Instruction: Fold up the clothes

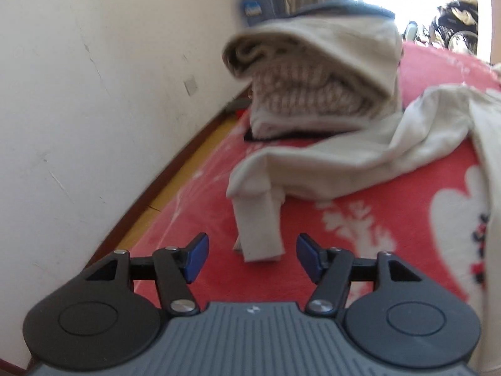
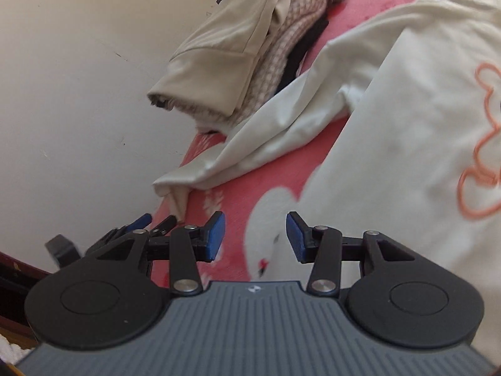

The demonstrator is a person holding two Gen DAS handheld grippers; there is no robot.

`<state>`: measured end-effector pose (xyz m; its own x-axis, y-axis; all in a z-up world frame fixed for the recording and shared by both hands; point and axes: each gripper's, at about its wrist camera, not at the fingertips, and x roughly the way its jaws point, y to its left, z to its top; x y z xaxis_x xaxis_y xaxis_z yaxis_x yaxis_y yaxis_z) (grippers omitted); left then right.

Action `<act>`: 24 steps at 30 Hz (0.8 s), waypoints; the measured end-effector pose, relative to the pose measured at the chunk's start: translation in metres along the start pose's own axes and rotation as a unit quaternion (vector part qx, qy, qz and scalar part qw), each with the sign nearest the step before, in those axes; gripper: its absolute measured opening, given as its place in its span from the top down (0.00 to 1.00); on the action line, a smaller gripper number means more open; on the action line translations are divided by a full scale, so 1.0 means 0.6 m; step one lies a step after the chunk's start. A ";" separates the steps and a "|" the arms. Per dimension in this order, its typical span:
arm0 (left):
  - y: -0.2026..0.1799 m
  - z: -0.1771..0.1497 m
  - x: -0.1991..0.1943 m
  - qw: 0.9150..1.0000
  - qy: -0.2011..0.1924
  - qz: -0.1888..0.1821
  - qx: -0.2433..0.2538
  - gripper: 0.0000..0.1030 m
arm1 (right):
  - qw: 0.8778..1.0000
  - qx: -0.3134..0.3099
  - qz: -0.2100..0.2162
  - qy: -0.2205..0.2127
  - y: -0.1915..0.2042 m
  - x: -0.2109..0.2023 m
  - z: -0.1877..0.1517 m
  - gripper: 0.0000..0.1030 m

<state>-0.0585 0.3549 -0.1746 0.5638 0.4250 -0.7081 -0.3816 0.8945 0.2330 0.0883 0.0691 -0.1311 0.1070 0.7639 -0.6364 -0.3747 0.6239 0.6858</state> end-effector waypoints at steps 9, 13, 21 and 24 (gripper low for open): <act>0.055 0.048 0.052 0.996 0.008 -0.074 -0.059 0.89 | 0.998 0.036 -0.042 -0.023 0.039 -0.060 -0.108 0.59; 0.102 0.112 -0.016 0.987 0.017 -0.146 -0.065 0.90 | 0.995 0.055 -0.063 -0.057 0.025 -0.070 -0.125 0.59; 0.169 0.310 -0.168 0.942 0.033 -0.325 -0.073 0.90 | 0.987 0.097 -0.009 -0.125 0.015 -0.044 -0.060 0.59; 0.161 0.351 -0.198 0.935 0.033 -0.349 -0.059 0.90 | 0.981 0.115 0.021 -0.158 0.012 -0.045 -0.023 0.59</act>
<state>-0.0080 0.4201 0.0724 0.6606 -0.2691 -0.7008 -0.0187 0.9274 -0.3737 0.0700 0.0506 -0.1138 0.3890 0.7798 -0.4905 -0.1712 0.5843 0.7933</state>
